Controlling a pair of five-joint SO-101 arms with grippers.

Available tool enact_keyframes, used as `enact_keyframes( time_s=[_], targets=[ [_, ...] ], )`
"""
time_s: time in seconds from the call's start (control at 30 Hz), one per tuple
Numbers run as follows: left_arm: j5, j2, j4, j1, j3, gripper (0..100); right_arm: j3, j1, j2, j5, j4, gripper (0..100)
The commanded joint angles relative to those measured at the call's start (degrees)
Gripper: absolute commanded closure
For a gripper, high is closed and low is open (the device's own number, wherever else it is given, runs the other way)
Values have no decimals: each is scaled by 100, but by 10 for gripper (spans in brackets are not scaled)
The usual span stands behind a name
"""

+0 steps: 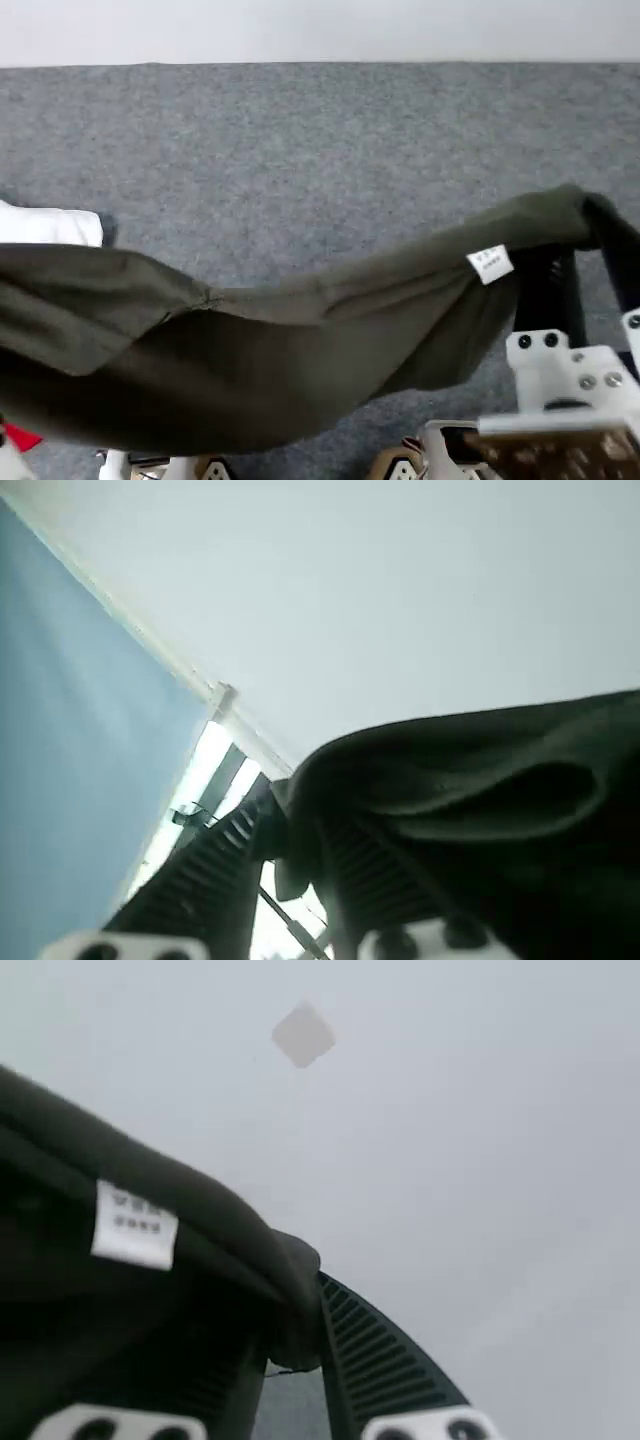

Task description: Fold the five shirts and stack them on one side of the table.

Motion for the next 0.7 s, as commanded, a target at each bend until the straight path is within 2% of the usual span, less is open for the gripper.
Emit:
enact_keyframes(
  time_s=[0.0,0.13,0.27,0.33,0.67],
  targets=[
    [-343,70,835,-44,532,995,589,-4,171,62,224,989],
    [-730,53,1398,-44,1798,995,1758,-31,242,53,198,989],
    [-774,79,1011,-26,3090,995,3191,-31,224,44,-303,989],
    [-774,79,325,-26,3837,995,3877,-13,207,44,-804,989],
    [-782,88,-4290,-35,7248,995,6286,-13,242,53,-4013,989]
  ],
)
